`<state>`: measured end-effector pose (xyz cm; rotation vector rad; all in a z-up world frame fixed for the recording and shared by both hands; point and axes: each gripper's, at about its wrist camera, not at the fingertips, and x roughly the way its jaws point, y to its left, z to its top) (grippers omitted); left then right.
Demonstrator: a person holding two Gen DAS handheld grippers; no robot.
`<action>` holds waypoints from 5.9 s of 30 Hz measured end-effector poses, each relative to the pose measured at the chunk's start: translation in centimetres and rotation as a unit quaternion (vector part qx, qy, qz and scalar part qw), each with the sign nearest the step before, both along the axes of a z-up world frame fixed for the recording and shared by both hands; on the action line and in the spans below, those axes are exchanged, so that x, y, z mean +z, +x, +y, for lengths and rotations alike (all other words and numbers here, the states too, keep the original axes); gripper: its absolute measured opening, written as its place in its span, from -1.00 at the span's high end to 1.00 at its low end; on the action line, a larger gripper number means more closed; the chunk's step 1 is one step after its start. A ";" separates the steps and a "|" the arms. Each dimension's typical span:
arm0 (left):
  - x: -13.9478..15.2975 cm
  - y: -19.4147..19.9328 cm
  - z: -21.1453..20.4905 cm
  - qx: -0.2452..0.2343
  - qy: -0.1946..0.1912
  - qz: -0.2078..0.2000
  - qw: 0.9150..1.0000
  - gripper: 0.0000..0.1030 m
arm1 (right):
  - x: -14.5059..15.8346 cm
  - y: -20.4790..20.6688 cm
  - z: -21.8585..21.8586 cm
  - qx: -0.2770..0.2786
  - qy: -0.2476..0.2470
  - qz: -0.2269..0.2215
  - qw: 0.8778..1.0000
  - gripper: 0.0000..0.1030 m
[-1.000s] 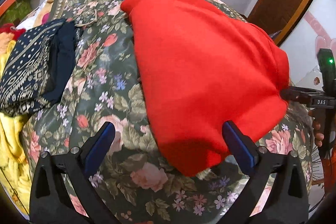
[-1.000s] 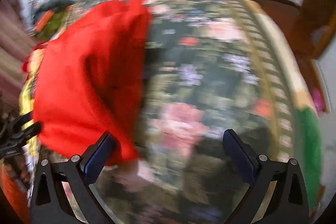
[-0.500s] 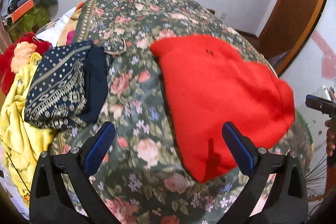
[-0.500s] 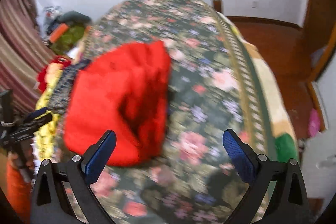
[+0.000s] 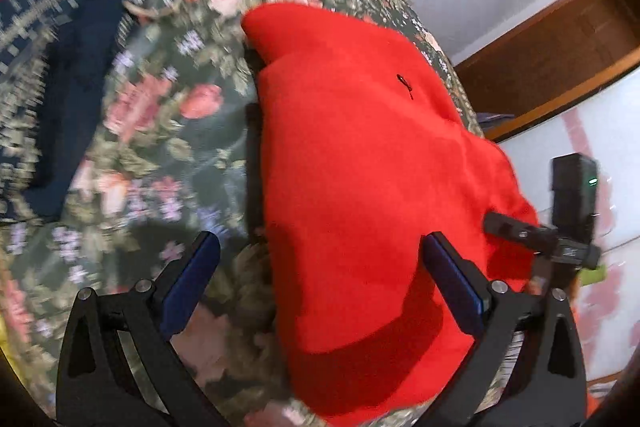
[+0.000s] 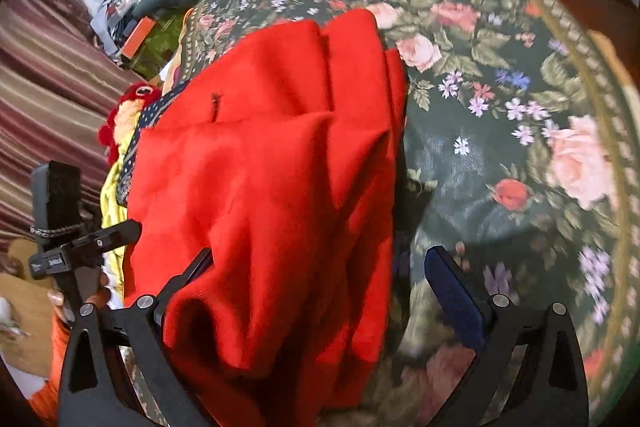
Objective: Fold large clothes
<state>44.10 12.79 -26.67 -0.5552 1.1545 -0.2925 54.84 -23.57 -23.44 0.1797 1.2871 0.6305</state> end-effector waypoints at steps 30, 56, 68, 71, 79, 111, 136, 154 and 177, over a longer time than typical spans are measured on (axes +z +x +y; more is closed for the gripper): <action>10.9 -3.0 3.4 0.007 -0.014 -0.157 0.987 0.29 | 10.1 -1.4 8.6 0.054 0.115 -0.083 0.988 0.40; 4.5 -0.7 32.3 0.163 0.039 -0.058 0.984 0.26 | 2.1 3.5 41.4 0.126 0.113 -0.042 0.985 0.40; 1.4 -2.5 33.3 0.179 0.050 -0.060 0.981 -0.12 | 0.2 2.8 41.3 0.105 -0.005 -0.080 0.991 -0.62; 2.4 -3.6 31.7 0.172 0.107 -0.072 0.977 -0.26 | 1.3 1.8 40.8 0.104 0.021 -0.082 0.991 -0.65; 3.2 -8.3 28.2 0.140 0.177 -0.067 0.972 -0.99 | -0.8 -0.2 41.4 0.113 -0.032 -0.066 0.991 -0.66; 24.1 -27.9 14.5 0.202 0.329 -0.293 0.875 -0.99 | 25.4 -20.6 24.7 0.092 0.080 -0.373 0.920 -0.66; 28.8 -40.8 5.3 0.275 0.322 -0.438 0.793 -0.99 | 31.1 -39.9 16.6 0.045 0.135 -0.495 0.857 -0.92; 27.7 -40.3 5.8 0.280 0.307 -0.418 0.807 -0.99 | 30.5 -38.5 16.5 0.027 0.106 -0.487 0.867 -1.00; 27.6 -39.7 5.6 0.266 0.303 -0.415 0.815 -0.99 | 30.2 -38.1 16.3 0.021 0.107 -0.484 0.868 -1.00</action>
